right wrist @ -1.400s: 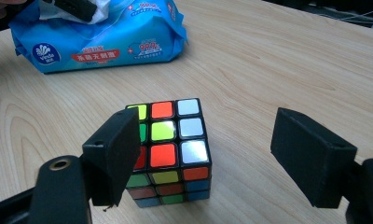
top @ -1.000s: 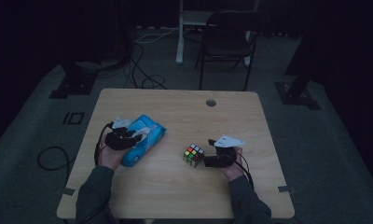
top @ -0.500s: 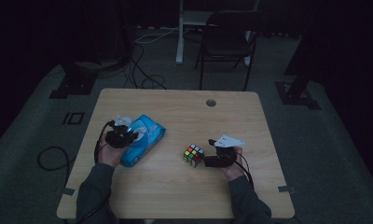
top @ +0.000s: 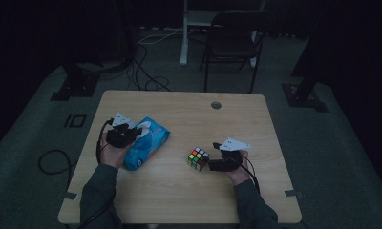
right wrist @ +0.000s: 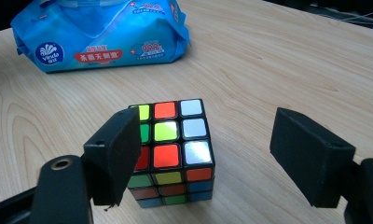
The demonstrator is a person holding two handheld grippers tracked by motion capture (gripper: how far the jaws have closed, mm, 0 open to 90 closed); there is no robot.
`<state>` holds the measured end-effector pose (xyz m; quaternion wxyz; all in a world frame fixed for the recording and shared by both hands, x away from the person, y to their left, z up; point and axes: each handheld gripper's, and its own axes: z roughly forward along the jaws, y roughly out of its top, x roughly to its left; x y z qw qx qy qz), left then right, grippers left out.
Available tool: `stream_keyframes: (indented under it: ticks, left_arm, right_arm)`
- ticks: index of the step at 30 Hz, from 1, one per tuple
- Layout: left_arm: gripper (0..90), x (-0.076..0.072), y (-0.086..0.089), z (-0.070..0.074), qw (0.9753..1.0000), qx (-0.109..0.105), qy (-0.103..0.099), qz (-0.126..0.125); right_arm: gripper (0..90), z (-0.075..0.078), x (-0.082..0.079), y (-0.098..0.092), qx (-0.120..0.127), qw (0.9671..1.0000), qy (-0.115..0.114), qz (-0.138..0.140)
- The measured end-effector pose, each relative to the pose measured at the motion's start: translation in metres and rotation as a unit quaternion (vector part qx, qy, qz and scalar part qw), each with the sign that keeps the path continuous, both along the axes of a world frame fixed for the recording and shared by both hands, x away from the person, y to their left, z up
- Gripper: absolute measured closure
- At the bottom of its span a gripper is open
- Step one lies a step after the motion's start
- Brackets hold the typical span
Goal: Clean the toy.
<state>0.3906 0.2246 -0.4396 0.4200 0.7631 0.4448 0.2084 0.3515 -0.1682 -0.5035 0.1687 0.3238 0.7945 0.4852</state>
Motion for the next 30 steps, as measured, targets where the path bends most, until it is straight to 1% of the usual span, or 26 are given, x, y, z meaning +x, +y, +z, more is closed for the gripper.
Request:
stream_keyframes:
  ticks: [1,2,3,4,6,9,12,15,17,18,20,22,25,29,30]
  left_arm:
    - [86.8,0.0,0.0,0.0,1.0,0.0,0.0,0.0]
    - [86.8,-0.001,-0.001,0.01,0.9998,-0.011,-0.012,-0.007]
    - [86.8,-0.003,-0.004,0.019,0.9995,-0.015,-0.024,-0.014]
    - [86.8,-0.003,-0.004,0.019,0.9995,-0.015,-0.024,-0.014]
    - [86.8,-0.003,-0.008,0.025,0.9992,-0.013,-0.03,-0.021]
    - [86.7,-0.003,-0.013,0.029,0.9989,-0.016,-0.035,-0.027]
    - [86.6,-0.003,-0.018,0.031,0.9986,-0.018,-0.037,-0.034]
    - [86.5,-0.003,-0.022,0.031,0.9982,-0.019,-0.039,-0.041]
    - [86.5,-0.003,-0.025,0.031,0.998,-0.022,-0.04,-0.045]
    - [86.5,-0.004,-0.026,0.031,0.9976,-0.027,-0.04,-0.048]
    - [86.5,-0.005,-0.029,0.031,0.9974,-0.029,-0.041,-0.052]
    - [86.4,-0.006,-0.031,0.031,0.997,-0.032,-0.042,-0.057]
    - [86.4,-0.006,-0.036,0.031,0.9966,-0.033,-0.043,-0.062]
    - [86.4,-0.006,-0.04,0.03,0.9963,-0.032,-0.041,-0.068]
    - [86.4,-0.006,-0.041,0.029,0.9961,-0.033,-0.04,-0.07]
  right_arm:
    - [24.7,0.0,0.0,0.0,0.0,1.0,0.0,0.0]
    - [24.7,0.0,0.0,0.0,0.0,1.0,0.0,0.001]
    - [24.7,0.0,-0.001,0.001,0.001,1.0,0.001,0.005]
    - [24.7,0.0,-0.001,0.001,0.001,1.0,0.001,0.005]
    - [24.6,0.0,-0.001,0.002,0.0,1.0,0.003,0.008]
    - [24.3,0.001,-0.003,0.002,0.003,1.0,0.002,0.009]
    - [23.5,0.001,-0.003,0.002,0.007,0.9999,0.002,0.01]
    - [21.8,0.0,-0.002,0.004,0.005,0.9998,0.011,0.018]
    - [19.1,-0.002,-0.003,0.007,-0.001,0.9996,0.015,0.022]
    - [16.6,-0.003,-0.003,0.011,-0.008,0.9993,0.019,0.03]
    - [15.8,-0.004,-0.003,0.012,-0.01,0.9993,0.021,0.031]
    - [15.8,-0.006,-0.003,0.016,-0.019,0.9992,0.018,0.029]
    - [15.0,-0.008,-0.003,0.019,-0.022,0.9991,0.02,0.03]
    - [14.3,-0.015,-0.002,0.028,-0.04,0.9982,0.031,0.031]
    - [14.3,-0.015,-0.002,0.028,-0.04,0.9982,0.031,0.031]
